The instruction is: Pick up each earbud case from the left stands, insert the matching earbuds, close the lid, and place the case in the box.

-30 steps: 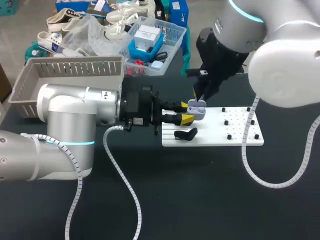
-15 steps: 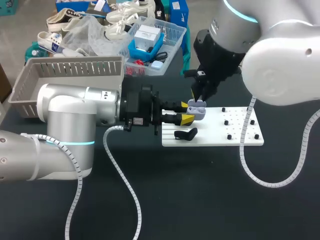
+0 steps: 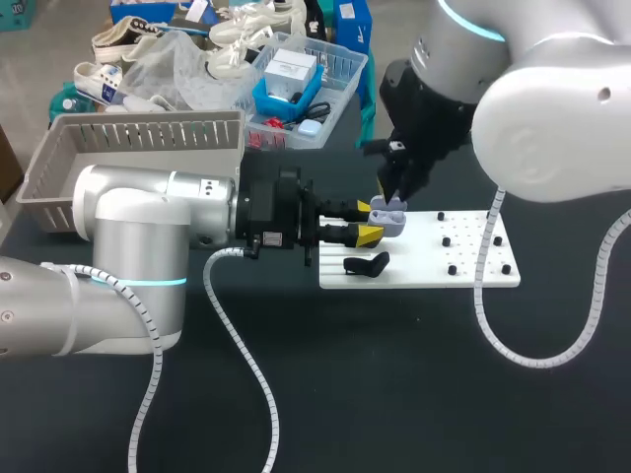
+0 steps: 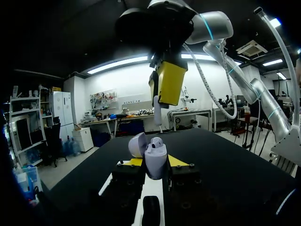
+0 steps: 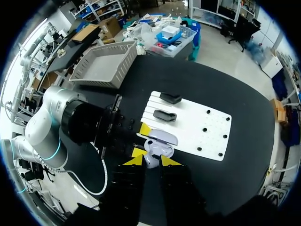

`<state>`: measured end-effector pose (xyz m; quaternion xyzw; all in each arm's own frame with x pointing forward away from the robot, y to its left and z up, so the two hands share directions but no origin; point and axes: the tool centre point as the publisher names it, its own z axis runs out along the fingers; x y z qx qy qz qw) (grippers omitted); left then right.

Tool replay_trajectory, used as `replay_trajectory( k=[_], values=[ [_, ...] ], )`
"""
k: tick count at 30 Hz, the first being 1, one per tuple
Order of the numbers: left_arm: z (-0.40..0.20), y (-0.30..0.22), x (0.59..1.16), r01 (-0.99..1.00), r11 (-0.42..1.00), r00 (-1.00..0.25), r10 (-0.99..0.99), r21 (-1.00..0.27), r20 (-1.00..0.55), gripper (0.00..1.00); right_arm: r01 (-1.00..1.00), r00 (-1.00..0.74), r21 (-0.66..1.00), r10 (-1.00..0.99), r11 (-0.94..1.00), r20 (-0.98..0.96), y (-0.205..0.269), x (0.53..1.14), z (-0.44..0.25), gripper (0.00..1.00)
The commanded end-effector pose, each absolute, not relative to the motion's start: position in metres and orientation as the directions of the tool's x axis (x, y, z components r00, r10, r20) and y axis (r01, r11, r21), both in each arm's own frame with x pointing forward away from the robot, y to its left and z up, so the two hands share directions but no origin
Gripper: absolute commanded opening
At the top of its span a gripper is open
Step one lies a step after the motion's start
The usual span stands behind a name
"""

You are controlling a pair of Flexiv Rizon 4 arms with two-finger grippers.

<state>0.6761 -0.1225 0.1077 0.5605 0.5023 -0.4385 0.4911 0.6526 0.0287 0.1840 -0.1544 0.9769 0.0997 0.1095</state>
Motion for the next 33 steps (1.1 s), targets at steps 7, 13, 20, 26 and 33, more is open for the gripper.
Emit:
replay_trajectory(
  k=[7, 13, 20, 26, 33],
  values=[
    [0.108, -0.123, 0.675, 0.994, -0.006, 0.112, 0.133, 0.112, -0.985, 0.0, -0.313, -0.934, 0.161, -0.272, 0.936, -0.233, 0.033, 0.655, 0.179, 0.0],
    [0.108, -0.123, 0.675, 0.994, -0.006, 0.112, 0.133, 0.112, -0.985, 0.0, -0.306, -0.935, 0.16, -0.265, 0.938, -0.235, 0.035, 0.657, 0.174, 0.0],
    [0.108, -0.123, 0.675, 0.994, -0.006, 0.112, 0.133, 0.112, -0.985, 0.0, -0.311, -0.932, 0.171, -0.266, 0.935, -0.245, 0.037, 0.658, 0.169, 0.0],
    [0.108, -0.123, 0.675, 0.994, -0.006, 0.112, 0.133, 0.112, -0.985, 0.0, -0.314, -0.931, 0.161, -0.27, 0.936, -0.246, 0.036, 0.659, 0.165, 0.0],
    [0.108, -0.123, 0.675, 0.994, -0.006, 0.112, 0.133, 0.112, -0.985, 0.0, -0.317, -0.929, 0.163, -0.271, 0.934, -0.251, 0.036, 0.66, 0.164, 0.0]
  ],
)
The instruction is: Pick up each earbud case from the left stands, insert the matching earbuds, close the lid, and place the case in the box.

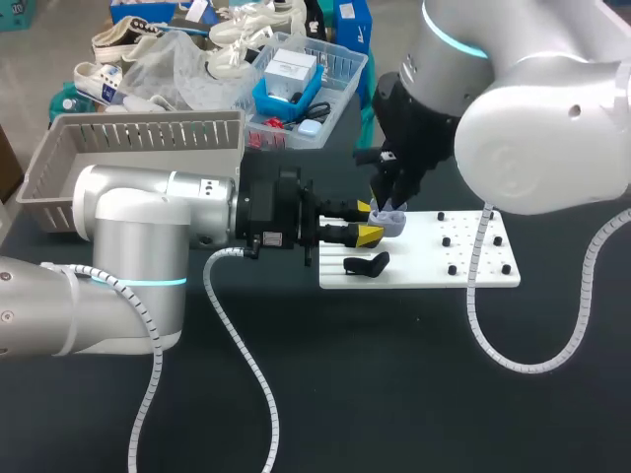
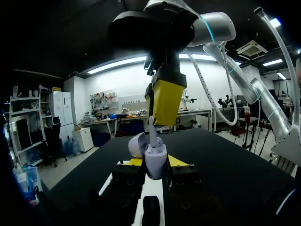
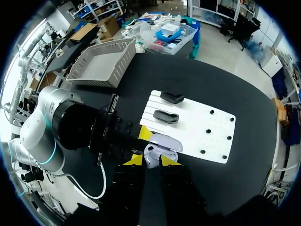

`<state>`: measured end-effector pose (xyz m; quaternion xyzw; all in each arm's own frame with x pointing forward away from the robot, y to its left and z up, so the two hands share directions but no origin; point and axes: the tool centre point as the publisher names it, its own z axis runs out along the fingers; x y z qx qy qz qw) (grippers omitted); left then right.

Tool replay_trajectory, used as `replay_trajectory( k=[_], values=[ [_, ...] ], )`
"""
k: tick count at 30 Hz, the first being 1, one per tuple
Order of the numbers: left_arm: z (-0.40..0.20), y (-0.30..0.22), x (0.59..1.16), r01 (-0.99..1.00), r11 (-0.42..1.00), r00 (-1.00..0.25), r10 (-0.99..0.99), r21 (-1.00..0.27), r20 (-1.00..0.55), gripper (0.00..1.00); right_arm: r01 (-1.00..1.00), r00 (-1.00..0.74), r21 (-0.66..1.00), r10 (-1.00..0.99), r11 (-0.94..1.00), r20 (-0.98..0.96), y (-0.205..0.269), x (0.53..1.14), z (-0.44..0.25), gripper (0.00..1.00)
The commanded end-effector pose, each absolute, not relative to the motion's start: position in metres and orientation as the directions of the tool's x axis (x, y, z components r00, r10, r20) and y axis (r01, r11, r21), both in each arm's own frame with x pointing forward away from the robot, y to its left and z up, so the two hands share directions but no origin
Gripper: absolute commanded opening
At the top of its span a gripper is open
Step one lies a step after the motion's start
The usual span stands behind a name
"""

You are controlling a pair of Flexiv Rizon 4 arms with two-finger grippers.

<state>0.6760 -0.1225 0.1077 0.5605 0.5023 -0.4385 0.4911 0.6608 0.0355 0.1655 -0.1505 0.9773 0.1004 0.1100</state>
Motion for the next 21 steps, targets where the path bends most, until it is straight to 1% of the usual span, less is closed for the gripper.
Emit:
replay_trajectory(
  k=[1, 21],
  values=[
    [0.1075, -0.123, 0.6747, 0.994, -0.006, 0.112, 0.133, 0.112, -0.985, 0.0, -0.317, -0.929, 0.163, -0.272, 0.934, -0.25, 0.0359, 0.6603, 0.1633, 0.0],
    [0.1075, -0.123, 0.6747, 0.994, -0.006, 0.112, 0.133, 0.112, -0.985, 0.0, -0.316, -0.93, 0.17, -0.269, 0.933, -0.25, 0.0388, 0.6636, 0.1574, 0.0]
  ],
)
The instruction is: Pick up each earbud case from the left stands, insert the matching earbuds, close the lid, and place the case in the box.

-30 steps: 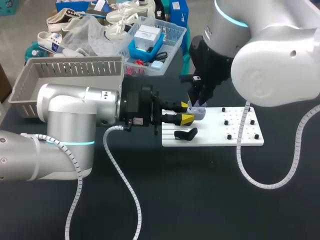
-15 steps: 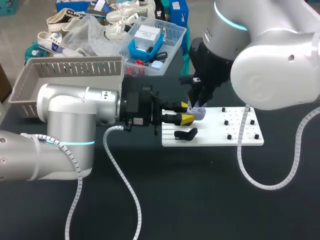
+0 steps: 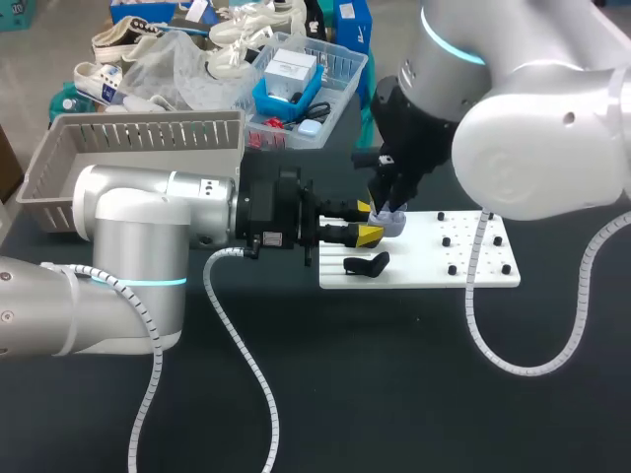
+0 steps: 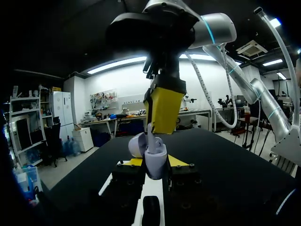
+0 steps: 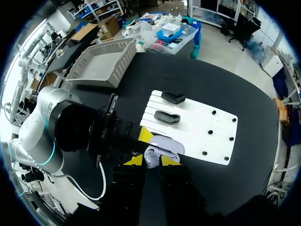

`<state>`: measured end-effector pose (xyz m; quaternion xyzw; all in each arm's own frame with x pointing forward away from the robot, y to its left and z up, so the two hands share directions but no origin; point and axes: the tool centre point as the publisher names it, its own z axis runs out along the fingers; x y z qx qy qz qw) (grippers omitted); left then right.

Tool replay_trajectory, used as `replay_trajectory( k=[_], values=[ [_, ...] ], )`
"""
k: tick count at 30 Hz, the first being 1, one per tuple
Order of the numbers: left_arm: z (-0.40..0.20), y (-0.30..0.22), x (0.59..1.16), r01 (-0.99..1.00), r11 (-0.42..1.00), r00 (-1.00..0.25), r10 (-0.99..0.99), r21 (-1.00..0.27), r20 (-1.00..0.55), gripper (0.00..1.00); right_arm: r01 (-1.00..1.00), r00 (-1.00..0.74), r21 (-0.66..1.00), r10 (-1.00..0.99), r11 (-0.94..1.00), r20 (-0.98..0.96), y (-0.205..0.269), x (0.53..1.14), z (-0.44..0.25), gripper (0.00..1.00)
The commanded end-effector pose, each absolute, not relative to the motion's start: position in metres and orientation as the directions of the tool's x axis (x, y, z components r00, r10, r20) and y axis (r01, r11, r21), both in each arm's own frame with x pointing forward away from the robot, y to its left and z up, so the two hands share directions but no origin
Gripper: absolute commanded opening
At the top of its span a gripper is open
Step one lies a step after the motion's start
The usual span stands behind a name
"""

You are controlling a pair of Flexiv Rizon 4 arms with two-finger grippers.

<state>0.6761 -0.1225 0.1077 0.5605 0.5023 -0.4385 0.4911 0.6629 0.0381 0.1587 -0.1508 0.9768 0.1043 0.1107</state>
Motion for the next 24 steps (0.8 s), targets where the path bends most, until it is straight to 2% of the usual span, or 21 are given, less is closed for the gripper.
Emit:
replay_trajectory(
  k=[1, 24],
  values=[
    [0.1075, -0.123, 0.6747, 0.994, -0.006, 0.112, 0.133, 0.112, -0.985, 0.0, -0.316, -0.93, 0.17, -0.269, 0.933, -0.251, 0.0389, 0.6638, 0.1571, 0.0],
    [0.1075, -0.123, 0.6747, 0.994, -0.006, 0.112, 0.133, 0.112, -0.985, 0.0, -0.313, -0.93, 0.164, -0.267, 0.935, -0.254, 0.0391, 0.666, 0.15, 0.0]
  ],
)
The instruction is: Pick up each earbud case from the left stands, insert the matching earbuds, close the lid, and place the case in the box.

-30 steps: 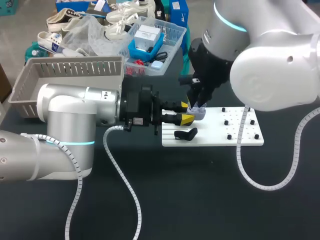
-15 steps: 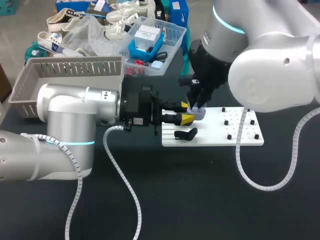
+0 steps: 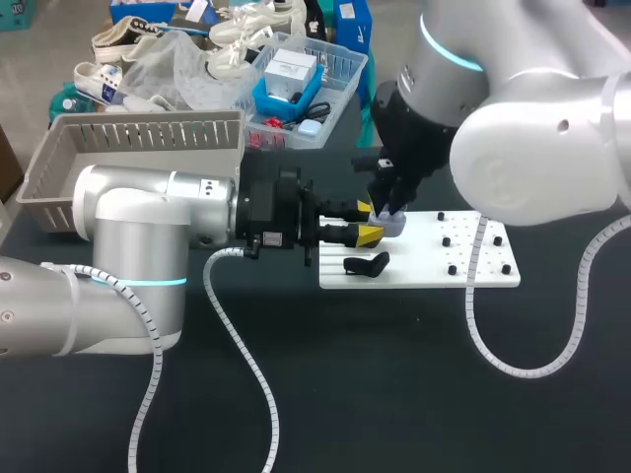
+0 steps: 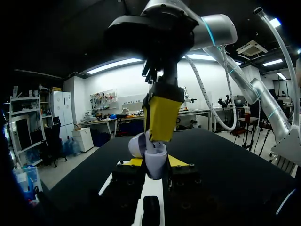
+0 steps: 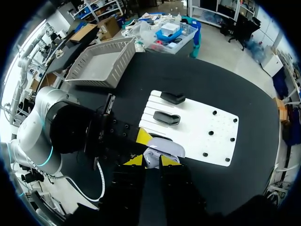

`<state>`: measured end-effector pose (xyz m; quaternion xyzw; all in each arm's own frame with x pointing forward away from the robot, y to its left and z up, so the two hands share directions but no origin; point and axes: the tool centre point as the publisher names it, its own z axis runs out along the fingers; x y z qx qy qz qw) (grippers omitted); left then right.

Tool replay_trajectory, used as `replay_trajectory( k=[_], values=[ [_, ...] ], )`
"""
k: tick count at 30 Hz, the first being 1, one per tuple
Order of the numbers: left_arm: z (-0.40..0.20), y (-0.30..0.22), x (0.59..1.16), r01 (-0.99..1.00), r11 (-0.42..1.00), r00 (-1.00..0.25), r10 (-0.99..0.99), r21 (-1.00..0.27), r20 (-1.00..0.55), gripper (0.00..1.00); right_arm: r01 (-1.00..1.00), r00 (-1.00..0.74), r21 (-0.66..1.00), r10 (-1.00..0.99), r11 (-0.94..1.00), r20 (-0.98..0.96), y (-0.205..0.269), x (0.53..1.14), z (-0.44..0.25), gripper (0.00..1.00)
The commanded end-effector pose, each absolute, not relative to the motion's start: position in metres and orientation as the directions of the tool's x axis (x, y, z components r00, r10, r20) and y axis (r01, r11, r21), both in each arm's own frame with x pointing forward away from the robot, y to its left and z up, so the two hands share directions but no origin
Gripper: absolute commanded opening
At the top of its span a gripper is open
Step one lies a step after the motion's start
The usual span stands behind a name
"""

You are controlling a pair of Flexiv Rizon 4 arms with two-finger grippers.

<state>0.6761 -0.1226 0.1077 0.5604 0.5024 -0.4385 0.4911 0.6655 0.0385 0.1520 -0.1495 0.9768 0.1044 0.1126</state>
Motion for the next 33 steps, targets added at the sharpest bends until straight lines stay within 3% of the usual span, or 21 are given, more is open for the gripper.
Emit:
replay_trajectory(
  k=[1, 9, 10, 11, 14, 16, 25, 28, 29, 30, 31, 33],
  values=[
    [0.108, -0.123, 0.675, 0.994, -0.006, 0.112, 0.133, 0.112, -0.985, 0.0, -0.314, -0.93, 0.163, -0.267, 0.936, -0.254, 0.039, 0.666, 0.15, 0.0],
    [0.108, -0.123, 0.675, 0.994, -0.006, 0.112, 0.133, 0.112, -0.985, 0.0, -0.313, -0.93, 0.149, -0.271, 0.938, -0.25, 0.039, 0.666, 0.15, 0.0],
    [0.108, -0.123, 0.675, 0.994, -0.006, 0.112, 0.133, 0.112, -0.985, 0.0, -0.313, -0.93, 0.147, -0.271, 0.938, -0.249, 0.039, 0.666, 0.15, 0.17],
    [0.108, -0.123, 0.675, 0.994, -0.006, 0.112, 0.133, 0.112, -0.985, 0.0, -0.313, -0.93, 0.146, -0.272, 0.938, -0.249, 0.039, 0.666, 0.15, 0.23],
    [0.108, -0.123, 0.675, 0.994, -0.006, 0.112, 0.133, 0.112, -0.985, 0.0, -0.315, -0.929, 0.141, -0.274, 0.939, -0.249, 0.04, 0.666, 0.15, 0.3],
    [0.108, -0.123, 0.675, 0.994, -0.006, 0.112, 0.133, 0.112, -0.985, 0.0, -0.315, -0.928, 0.141, -0.274, 0.938, -0.25, 0.041, 0.666, 0.152, 0.4],
    [0.108, -0.123, 0.675, 0.994, -0.006, 0.112, 0.133, 0.112, -0.985, 0.0, -0.333, -0.917, 0.138, -0.287, 0.933, -0.278, 0.042, 0.66, 0.166, 0.41],
    [0.108, -0.123, 0.675, 0.994, -0.006, 0.112, 0.133, 0.112, -0.985, 0.0, -0.318, -0.916, 0.133, -0.268, 0.939, -0.298, 0.038, 0.66, 0.172, 0.47],
    [0.108, -0.123, 0.675, 0.994, -0.006, 0.112, 0.133, 0.112, -0.985, 0.0, -0.301, -0.919, 0.126, -0.253, 0.945, -0.302, 0.036, 0.661, 0.173, 0.53],
    [0.108, -0.123, 0.675, 0.994, -0.006, 0.112, 0.133, 0.112, -0.985, 0.0, -0.284, -0.923, 0.124, -0.237, 0.951, -0.302, 0.034, 0.662, 0.173, 0.82],
    [0.108, -0.123, 0.675, 0.994, -0.006, 0.112, 0.133, 0.112, -0.985, 0.0, -0.268, -0.926, 0.116, -0.222, 0.957, -0.305, 0.032, 0.664, 0.173, 1.0],
    [0.108, -0.123, 0.675, 0.994, -0.006, 0.112, 0.133, 0.112, -0.985, 0.0, -0.227, -0.933, 0.112, -0.183, 0.967, -0.31, 0.027, 0.668, 0.172, 1.0]
  ],
)
